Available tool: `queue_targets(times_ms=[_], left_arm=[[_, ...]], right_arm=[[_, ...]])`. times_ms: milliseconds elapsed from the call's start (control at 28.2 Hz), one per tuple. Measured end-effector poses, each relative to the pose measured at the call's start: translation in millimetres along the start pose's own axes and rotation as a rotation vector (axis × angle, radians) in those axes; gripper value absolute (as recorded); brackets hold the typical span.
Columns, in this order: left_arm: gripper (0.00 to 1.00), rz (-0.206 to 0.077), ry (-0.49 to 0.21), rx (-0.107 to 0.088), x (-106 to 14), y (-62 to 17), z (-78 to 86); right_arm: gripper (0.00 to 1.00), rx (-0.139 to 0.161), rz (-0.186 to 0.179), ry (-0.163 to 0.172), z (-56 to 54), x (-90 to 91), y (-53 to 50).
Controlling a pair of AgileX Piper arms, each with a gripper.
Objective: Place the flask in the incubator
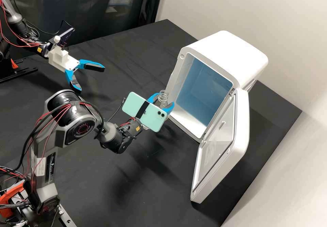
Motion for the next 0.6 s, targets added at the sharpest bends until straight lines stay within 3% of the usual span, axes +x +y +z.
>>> queue_targets(times_ms=[107, 355, 604], left_arm=[[1.00, 0.000, -0.001, -0.001, 0.2, 0.0, 0.6], [1.00, -0.001, -0.009, -0.001, 0.7, -0.3, 2.1], [1.00, -0.002, -0.013, 0.000, 0.9, -0.5, 3.1]], right_arm=[[0.00, -0.002, -0.001, -0.010, 1.1, 8.0, -1.2], [0.00, 0.002, -0.006, -0.071, 9.3, 25.0, -2.6], [0.00, -0.003, 0.006, -0.096, 11.1, 37.9, 0.1]])
